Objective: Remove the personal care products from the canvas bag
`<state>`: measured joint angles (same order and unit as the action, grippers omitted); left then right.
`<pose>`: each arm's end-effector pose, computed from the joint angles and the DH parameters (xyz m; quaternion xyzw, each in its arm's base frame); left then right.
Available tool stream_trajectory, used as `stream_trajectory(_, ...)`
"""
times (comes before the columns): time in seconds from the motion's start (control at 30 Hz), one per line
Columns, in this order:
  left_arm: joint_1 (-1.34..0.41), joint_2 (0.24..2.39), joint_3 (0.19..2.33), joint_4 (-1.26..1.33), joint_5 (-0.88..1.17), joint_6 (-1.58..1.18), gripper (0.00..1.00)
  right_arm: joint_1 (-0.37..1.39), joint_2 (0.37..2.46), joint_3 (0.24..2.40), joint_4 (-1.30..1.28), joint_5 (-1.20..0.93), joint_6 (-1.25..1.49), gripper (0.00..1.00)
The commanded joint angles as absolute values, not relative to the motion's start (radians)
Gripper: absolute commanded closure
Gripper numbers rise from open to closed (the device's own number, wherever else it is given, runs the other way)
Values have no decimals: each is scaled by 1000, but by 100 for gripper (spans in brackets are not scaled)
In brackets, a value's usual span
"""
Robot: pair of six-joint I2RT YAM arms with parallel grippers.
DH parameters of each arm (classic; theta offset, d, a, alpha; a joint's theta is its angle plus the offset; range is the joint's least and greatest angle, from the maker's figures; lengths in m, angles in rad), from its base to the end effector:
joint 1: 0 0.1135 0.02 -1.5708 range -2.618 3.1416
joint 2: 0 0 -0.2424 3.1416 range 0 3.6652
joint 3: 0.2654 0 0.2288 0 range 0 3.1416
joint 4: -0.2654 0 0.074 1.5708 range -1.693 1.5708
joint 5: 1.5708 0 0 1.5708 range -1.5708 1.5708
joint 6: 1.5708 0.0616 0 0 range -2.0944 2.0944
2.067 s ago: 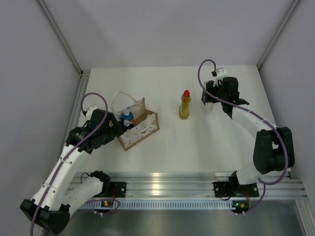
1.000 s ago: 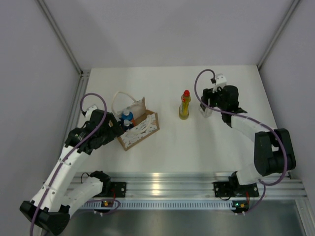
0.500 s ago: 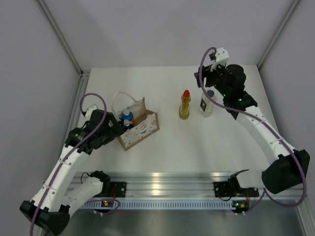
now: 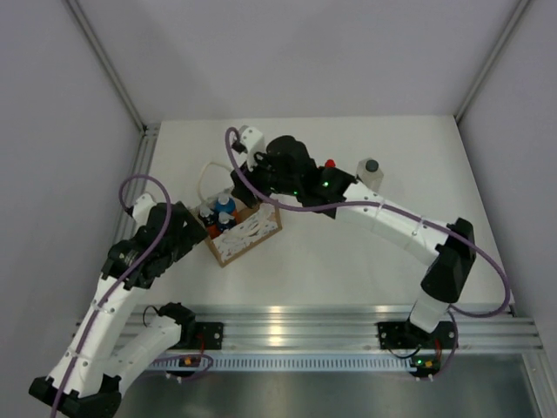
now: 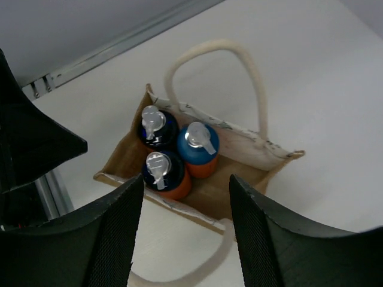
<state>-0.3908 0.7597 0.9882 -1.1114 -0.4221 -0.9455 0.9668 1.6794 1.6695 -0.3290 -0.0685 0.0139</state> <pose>0.1283 -0.0256 0.2883 -0.3200 0.8660 -0.0495 0.3810 0.2211 0.3278 0.3673 -0.3917 0.7158 0.2966 0.4962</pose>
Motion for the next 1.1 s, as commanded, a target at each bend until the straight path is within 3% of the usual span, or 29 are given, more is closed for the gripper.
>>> stream_trajectory(0.0, -391, 716, 1035, -1164, -521, -969, 2, 1029, 1762, 1785, -437, -97, 22, 43)
stream_trajectory(0.43, -391, 624, 1039, -1209, -555, -948, 2, 1095, 2029, 2002, -571, -72, -32, 57)
stream_trajectory(1.07, -391, 623, 1031, -1207, -543, -945, 2, 1091, 2092, 2026, -598, -25, -63, 68)
